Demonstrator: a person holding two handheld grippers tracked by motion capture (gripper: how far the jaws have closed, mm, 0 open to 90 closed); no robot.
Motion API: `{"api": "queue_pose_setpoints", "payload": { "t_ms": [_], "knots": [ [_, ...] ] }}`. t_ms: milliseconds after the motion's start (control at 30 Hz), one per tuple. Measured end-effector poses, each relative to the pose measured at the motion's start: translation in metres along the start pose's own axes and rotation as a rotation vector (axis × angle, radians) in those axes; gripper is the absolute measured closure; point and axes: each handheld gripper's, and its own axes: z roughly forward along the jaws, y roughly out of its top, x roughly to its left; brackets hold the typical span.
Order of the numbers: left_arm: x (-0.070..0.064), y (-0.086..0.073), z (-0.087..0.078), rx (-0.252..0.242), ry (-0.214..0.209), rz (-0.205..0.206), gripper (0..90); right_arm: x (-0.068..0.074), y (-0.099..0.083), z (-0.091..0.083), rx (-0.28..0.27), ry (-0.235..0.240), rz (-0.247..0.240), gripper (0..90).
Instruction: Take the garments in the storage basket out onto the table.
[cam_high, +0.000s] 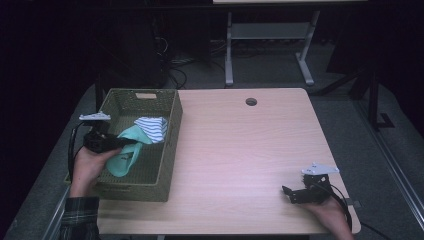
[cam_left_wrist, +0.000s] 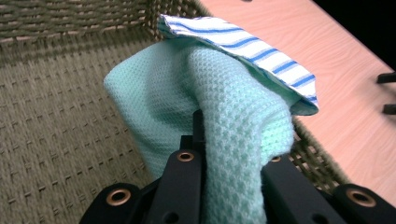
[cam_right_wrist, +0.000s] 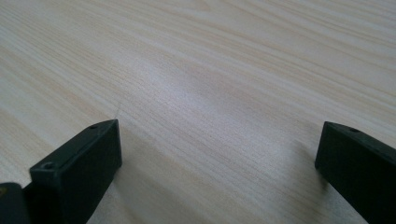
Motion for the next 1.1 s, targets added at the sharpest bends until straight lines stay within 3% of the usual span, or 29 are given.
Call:
{"api": "queue_pose_setpoints", "payload": {
  "t_ms": [367,567,1100],
  "knots": [
    [-0.014,0.010,-0.010,-0.069,-0.058,0.000,83.9,0.000,0.000,0.000,0.000,-0.001,0.002,0.0],
    [-0.022,0.015,-0.015,-0.088,-0.068,0.020,84.0,0.000,0.000,0.000,-0.001,-0.001,0.002,0.0],
    [-0.048,0.030,-0.009,-0.119,-0.132,0.068,84.1,0.000,0.000,0.000,-0.001,-0.002,0.002,0.0]
  ]
}}
